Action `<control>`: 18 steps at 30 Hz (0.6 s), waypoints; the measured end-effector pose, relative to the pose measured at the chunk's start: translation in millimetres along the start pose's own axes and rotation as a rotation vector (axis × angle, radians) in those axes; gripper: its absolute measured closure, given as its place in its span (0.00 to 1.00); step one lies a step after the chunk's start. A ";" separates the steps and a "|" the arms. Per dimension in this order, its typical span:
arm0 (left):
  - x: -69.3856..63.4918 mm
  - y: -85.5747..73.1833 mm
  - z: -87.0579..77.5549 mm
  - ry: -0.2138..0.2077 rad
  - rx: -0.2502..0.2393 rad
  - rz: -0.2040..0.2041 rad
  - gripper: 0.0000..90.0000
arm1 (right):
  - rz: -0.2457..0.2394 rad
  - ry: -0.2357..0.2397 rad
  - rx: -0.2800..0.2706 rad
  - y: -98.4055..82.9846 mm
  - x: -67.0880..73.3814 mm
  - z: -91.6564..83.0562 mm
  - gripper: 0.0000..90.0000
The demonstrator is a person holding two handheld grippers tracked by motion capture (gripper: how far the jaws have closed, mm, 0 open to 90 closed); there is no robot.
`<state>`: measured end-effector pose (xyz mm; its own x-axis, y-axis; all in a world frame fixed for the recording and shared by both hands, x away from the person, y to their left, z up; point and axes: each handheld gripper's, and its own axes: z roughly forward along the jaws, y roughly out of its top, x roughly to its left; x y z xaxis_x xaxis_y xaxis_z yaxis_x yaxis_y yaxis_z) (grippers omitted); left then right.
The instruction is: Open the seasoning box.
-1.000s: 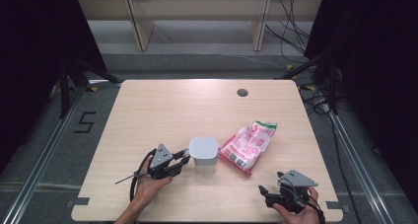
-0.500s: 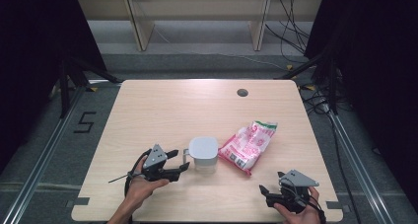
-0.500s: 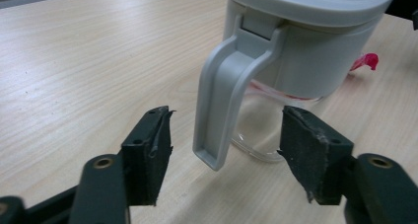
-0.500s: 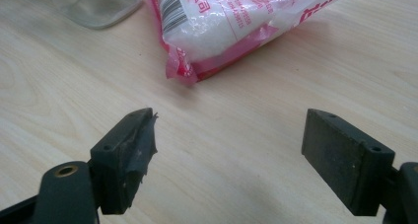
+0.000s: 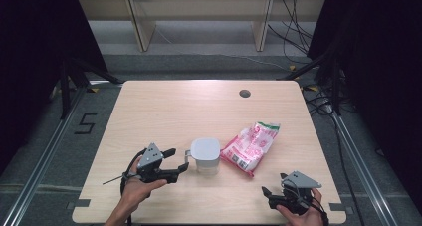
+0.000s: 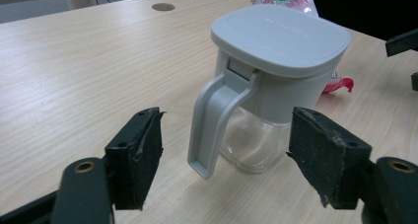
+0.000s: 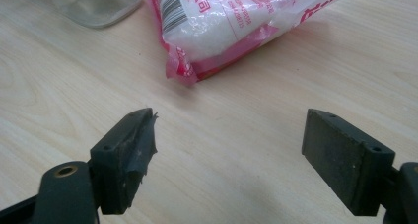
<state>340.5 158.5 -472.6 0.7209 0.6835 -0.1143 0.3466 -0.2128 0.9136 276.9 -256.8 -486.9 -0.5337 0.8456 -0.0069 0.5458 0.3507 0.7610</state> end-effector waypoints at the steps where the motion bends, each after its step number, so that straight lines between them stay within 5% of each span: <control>1: -0.3 1.5 -1.0 -0.003 -0.004 0.002 0.35 | 0.004 0.016 -0.002 0.0 -0.2 0.5 0.24; 7: -2.2 7.5 -6.2 -0.004 -0.033 0.014 0.49 | 0.004 0.004 -0.004 0.0 -0.6 0.5 0.23; 13: -7.0 17.1 -11.7 0.008 -0.081 0.077 0.84 | -0.013 0.011 -0.016 0.7 0.7 1.6 0.21; 18: -11.2 27.2 -9.4 -0.003 -0.077 0.104 0.95 | -0.015 0.013 -0.031 2.2 3.3 2.0 0.19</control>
<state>336.2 151.6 -442.8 0.7523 0.6585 -0.0186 0.2229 -0.2279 0.9478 277.6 -252.5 -486.5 -0.5499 0.8352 -0.0104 0.5172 0.3503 0.7809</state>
